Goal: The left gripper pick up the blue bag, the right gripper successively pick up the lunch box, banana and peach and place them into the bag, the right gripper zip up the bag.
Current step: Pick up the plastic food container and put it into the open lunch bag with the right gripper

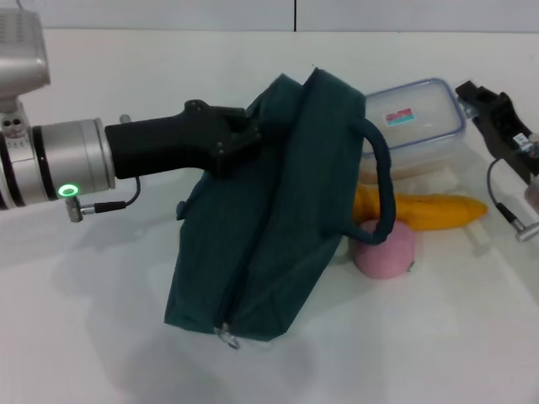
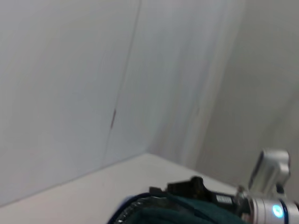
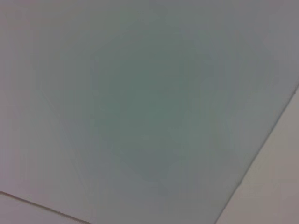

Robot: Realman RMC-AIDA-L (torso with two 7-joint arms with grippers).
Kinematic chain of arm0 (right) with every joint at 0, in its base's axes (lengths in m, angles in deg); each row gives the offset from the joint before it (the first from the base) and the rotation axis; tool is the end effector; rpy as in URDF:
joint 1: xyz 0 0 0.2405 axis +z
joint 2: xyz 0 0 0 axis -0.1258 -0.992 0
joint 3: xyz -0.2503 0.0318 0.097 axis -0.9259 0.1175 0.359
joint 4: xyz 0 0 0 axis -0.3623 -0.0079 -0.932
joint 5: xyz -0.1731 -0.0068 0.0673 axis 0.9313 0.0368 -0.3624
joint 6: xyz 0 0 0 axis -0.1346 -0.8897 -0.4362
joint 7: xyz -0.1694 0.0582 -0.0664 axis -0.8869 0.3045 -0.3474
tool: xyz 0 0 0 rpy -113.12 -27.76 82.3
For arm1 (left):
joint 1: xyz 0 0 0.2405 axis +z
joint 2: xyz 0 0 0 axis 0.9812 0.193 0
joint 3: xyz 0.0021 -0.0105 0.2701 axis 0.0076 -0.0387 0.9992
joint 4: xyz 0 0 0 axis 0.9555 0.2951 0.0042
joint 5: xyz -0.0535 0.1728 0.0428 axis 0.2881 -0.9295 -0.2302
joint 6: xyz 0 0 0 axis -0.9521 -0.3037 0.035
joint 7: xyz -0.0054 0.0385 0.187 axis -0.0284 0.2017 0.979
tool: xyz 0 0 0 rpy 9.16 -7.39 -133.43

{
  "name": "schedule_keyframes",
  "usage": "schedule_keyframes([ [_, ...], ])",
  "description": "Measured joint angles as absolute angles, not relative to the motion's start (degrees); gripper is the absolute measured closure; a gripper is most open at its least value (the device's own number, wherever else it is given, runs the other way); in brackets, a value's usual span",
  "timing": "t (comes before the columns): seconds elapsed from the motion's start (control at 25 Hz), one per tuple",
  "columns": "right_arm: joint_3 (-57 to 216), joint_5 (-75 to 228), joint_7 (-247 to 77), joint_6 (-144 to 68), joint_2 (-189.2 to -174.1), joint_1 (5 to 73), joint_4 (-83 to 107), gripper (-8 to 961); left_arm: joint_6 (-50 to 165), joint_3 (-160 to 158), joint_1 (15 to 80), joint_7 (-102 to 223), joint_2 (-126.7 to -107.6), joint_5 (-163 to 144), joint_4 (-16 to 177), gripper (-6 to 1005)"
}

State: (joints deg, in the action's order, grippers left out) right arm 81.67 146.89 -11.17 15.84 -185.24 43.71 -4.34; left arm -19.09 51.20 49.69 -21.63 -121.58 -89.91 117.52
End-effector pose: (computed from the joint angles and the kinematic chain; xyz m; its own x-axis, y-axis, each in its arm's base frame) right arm 0.2711 0.4037 -0.0547 -0.3116 -0.3586 -0.8800 -0.9251 -0.0969 0.3671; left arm -0.1911 0.3422 -0.0542 0.7044 0.3047 0.6411 0.4522 -0.8888 -0.0745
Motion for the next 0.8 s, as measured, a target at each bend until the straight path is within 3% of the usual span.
schedule_keyframes([
  [0.8, 80.8, 151.3, -27.6, 35.3, -185.02, 40.6, 3.4, 807, -18.6, 51.0, 52.4, -12.3, -121.65, -77.8, 111.5, 888],
])
